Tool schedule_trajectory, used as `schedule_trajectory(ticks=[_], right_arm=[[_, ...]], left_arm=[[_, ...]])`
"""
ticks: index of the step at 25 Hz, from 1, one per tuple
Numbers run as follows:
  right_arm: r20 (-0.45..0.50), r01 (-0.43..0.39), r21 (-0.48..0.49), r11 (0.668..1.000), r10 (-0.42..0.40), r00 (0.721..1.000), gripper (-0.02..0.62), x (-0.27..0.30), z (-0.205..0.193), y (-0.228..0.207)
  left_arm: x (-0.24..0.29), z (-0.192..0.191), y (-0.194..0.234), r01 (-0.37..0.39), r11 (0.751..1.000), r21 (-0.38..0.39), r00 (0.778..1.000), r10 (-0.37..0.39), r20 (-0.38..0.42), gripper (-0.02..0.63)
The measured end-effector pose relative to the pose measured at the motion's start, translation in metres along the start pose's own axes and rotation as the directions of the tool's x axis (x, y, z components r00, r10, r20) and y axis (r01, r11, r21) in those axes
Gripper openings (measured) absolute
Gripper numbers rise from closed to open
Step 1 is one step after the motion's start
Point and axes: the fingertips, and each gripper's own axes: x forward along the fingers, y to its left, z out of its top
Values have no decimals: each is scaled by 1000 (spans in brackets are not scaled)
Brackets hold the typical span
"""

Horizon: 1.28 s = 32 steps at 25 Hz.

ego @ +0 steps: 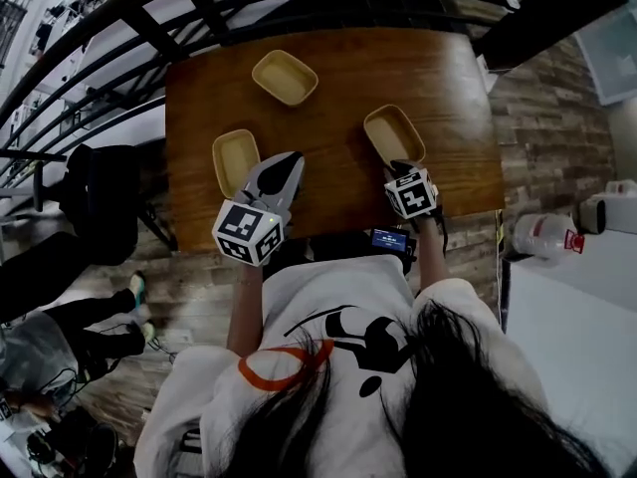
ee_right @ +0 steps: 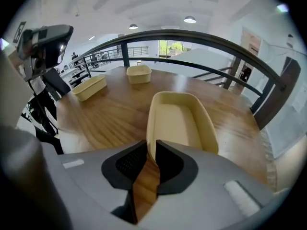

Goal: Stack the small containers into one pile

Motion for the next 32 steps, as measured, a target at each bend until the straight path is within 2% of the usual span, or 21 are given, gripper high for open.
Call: schedule_trajectory(ticks=[3, 9, 14, 19, 25, 29, 32], right_arm=[[7, -16, -30, 999, 16, 1000, 48, 2, 1, 1], [45, -48, -46, 998, 50, 998, 46, -13, 14, 5], [118, -38, -97, 995, 50, 992, 46, -33, 51, 14], [189, -17, -186, 982, 53, 981, 46, -50, 104, 37], [243, -9, -351, 936, 100, 965, 46, -42, 178, 77], [241, -22, -467, 884, 151, 959, 46, -20, 223, 105], [219, -34, -506, 862, 166, 961, 46, 0, 249, 119]], left_arm=[[-9, -6, 2, -31, 1000, 2, 999, 31, -16, 0], [-33, -8, 9, -85, 996, -2, 996, 84, -20, 0], [-54, -10, 26, -116, 993, -6, 993, 115, -22, 0], [-75, -5, 44, -117, 993, -8, 993, 117, -8, 0], [-99, 0, 63, -102, 995, -6, 995, 102, 5, 0], [-117, 3, 81, -111, 994, -7, 994, 112, 20, 0], [-132, 4, 94, -126, 992, -10, 992, 127, 28, 0]])
